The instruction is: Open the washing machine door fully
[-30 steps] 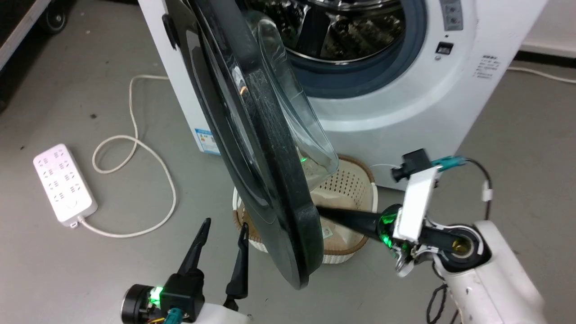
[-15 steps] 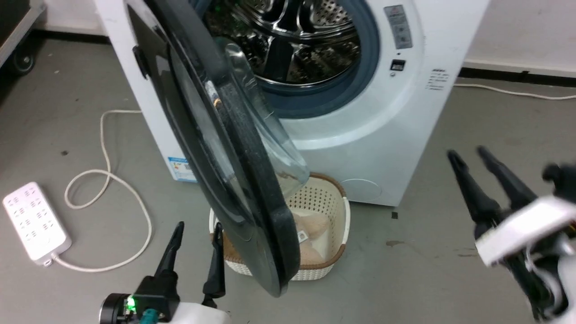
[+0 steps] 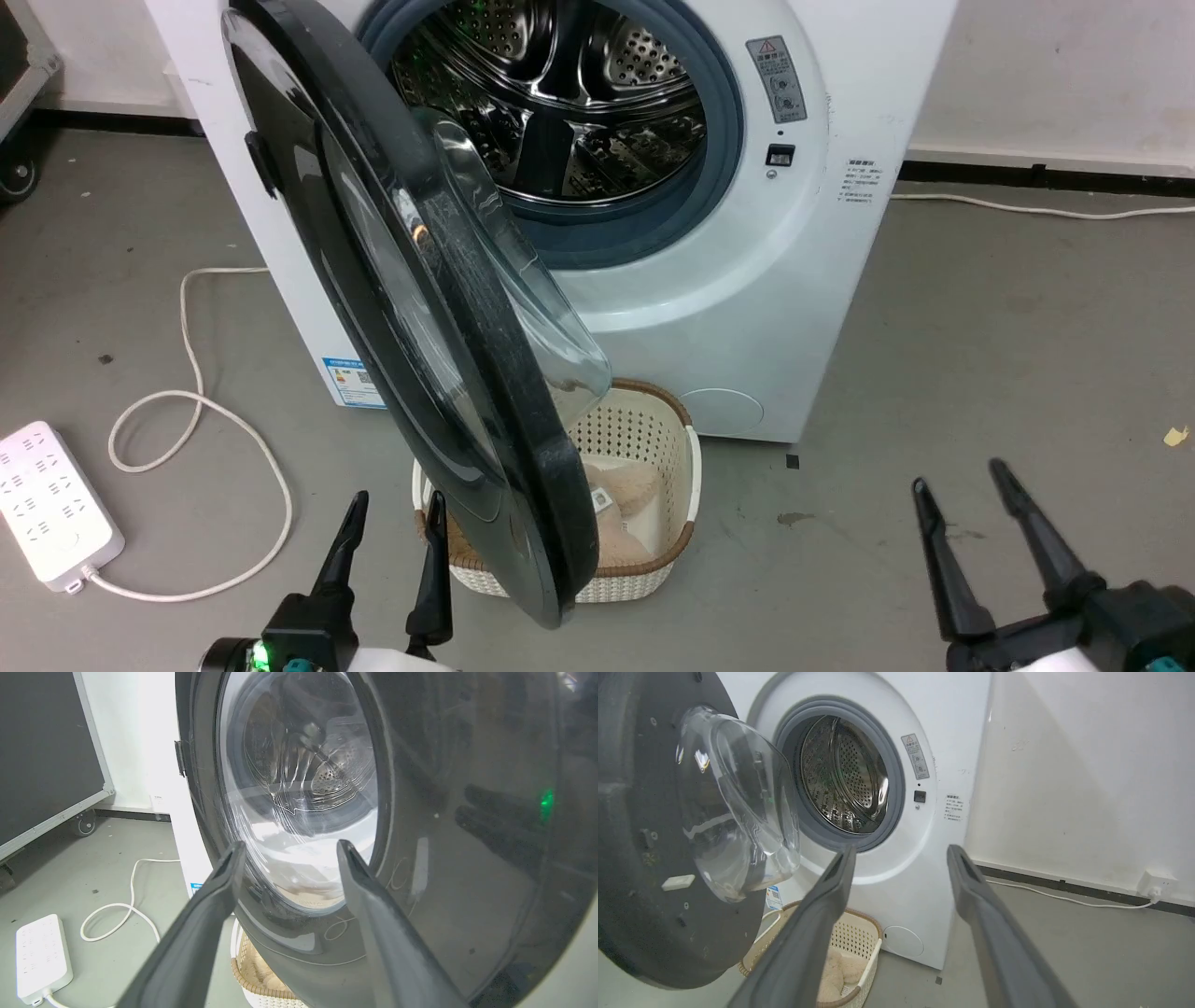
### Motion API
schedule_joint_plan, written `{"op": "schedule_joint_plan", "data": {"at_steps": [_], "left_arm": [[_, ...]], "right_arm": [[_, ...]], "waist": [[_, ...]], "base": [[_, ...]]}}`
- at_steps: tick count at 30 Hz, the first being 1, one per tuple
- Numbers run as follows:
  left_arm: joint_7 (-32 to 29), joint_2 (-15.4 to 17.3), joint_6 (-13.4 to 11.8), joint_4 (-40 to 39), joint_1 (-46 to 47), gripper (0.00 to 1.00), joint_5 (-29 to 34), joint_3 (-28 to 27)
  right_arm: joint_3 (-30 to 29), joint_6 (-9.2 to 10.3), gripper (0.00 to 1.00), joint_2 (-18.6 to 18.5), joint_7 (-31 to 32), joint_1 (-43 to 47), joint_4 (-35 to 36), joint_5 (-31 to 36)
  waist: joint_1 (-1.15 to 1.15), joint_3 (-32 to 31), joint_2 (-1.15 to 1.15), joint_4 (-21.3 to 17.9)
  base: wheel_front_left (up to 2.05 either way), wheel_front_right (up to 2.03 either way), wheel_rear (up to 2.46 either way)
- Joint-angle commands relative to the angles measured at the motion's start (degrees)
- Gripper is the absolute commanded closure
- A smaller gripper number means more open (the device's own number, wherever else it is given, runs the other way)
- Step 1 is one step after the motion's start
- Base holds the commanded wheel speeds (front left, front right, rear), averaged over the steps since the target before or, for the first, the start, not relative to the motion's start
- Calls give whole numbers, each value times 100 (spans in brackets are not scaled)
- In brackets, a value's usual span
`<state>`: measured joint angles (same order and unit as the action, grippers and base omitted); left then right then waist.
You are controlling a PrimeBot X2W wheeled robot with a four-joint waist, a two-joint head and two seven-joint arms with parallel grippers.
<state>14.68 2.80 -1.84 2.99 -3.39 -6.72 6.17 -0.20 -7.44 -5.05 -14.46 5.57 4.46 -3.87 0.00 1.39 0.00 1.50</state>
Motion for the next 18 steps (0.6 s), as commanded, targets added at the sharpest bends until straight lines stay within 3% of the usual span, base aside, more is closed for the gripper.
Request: {"op": "schedule_joint_plan", "data": {"at_steps": [1, 10, 11, 12, 13, 18], "left_arm": [[32, 9, 0, 9, -60, 0, -17, -15], [32, 9, -66, -19, -18, 0, -50, 28], [32, 9, -65, -22, -15, 19, -64, 38], [32, 9, -54, -37, -10, 65, -57, 53], [32, 9, -50, -80, -2, 100, -20, 61], [32, 9, -176, -684, 62, 100, -162, -127]], "right_arm": [[-42, -5, 0, 78, -41, 95, 49, 39], [-123, -5, 0, 212, -52, 82, 123, -70], [-134, -5, 0, 213, -52, 72, 122, -90], [-139, -5, 0, 214, -52, 64, 120, -116], [-143, -5, 0, 214, -52, 58, 119, -136], [-155, -5, 0, 216, -53, 31, 120, -234]], "waist": [[0, -12, 0, 3], [0, -4, 0, 27], [0, -3, 0, 28], [0, -2, 0, 29], [0, -4, 0, 30], [0, -29, 0, 31]], "base": [[0, 0, 0], [0, 0, 0], [0, 0, 0], [0, 0, 0], [0, 0, 0], [0, 0, 0]]}}
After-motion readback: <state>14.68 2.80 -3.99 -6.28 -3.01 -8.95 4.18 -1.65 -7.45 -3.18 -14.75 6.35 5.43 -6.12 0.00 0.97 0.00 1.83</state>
